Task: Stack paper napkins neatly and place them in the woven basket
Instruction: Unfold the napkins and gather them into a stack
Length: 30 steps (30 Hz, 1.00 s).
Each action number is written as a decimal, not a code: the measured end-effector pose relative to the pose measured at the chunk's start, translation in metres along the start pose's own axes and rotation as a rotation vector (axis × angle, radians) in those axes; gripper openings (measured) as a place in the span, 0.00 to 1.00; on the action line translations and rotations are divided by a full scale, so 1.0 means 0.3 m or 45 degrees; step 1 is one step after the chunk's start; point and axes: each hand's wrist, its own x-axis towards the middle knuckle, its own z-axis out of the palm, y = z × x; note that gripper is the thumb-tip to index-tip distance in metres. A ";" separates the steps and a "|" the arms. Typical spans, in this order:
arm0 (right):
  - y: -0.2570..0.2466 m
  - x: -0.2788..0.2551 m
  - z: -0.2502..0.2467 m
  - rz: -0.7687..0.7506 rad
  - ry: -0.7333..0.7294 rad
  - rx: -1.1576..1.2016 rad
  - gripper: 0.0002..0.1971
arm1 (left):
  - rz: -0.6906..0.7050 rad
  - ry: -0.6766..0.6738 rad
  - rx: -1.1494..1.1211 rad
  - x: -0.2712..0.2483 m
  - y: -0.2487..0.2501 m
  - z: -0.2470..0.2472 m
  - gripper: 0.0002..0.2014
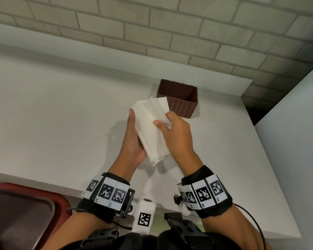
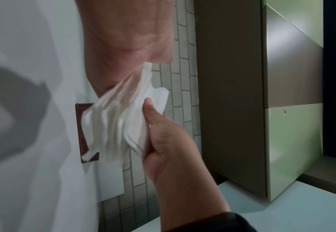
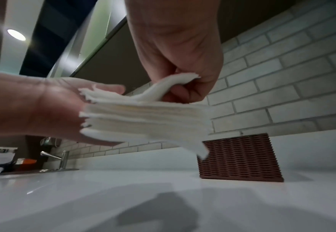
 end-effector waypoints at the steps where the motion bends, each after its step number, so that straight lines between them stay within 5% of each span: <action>1: -0.001 -0.003 0.004 -0.016 0.016 -0.062 0.16 | 0.007 0.009 0.035 -0.003 -0.004 -0.002 0.26; 6: -0.012 -0.006 0.009 -0.214 0.068 -0.229 0.23 | 0.077 0.039 0.103 -0.003 -0.019 -0.033 0.22; 13: -0.048 0.006 -0.013 -0.151 -0.063 -0.094 0.30 | 0.129 0.006 0.091 0.005 -0.022 -0.048 0.12; 19: -0.065 0.002 -0.015 -0.218 -0.250 -0.308 0.14 | 0.043 0.047 0.033 0.004 -0.022 -0.041 0.27; 22: -0.068 0.012 -0.040 -0.161 -0.251 -0.093 0.13 | -0.016 0.020 -0.055 0.001 -0.025 -0.040 0.35; 26: -0.073 0.057 -0.087 0.033 -0.181 0.270 0.16 | -0.054 -0.008 -0.132 0.000 -0.023 -0.041 0.35; 30: -0.054 0.072 -0.059 0.076 -0.200 0.230 0.17 | -0.036 0.015 -0.129 0.003 -0.026 -0.038 0.30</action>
